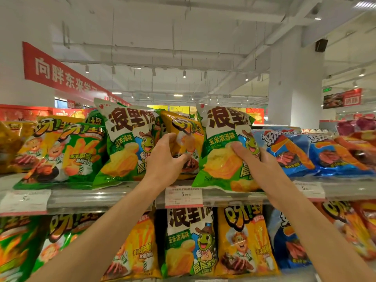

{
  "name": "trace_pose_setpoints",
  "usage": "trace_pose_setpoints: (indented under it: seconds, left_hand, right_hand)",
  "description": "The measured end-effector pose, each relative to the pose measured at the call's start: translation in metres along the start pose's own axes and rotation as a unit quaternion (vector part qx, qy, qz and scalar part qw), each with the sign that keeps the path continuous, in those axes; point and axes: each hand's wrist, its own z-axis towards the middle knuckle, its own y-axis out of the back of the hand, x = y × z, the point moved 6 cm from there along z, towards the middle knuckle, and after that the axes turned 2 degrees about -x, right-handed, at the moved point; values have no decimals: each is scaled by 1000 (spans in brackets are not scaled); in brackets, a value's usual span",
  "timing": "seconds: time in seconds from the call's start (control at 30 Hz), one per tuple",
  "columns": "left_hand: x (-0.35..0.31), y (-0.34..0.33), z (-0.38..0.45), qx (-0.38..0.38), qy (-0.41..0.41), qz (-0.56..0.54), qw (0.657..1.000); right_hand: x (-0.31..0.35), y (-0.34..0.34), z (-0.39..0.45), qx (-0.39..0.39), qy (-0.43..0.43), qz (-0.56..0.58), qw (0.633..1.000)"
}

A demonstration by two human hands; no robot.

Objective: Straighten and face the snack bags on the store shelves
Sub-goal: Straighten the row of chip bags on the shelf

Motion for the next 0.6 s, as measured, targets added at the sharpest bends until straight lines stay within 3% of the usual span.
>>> trace_pose_setpoints:
  seconds: [0.13, 0.27, 0.4, 0.6]
  left_hand:
    - [8, -2, 5, 1, 54, -51, 997]
    - [10, -8, 9, 38, 49, -20, 998]
    - [9, -12, 10, 75, 51, -61, 994]
    - [-2, 12, 3, -4, 0, -101, 995]
  right_hand:
    - [1, 0, -1, -7, -3, -4, 1000]
    - [3, -2, -3, 0, 3, 3, 1000]
    - [5, -3, -5, 1, 7, 14, 1000]
    - [5, 1, -4, -14, 0, 15, 1000]
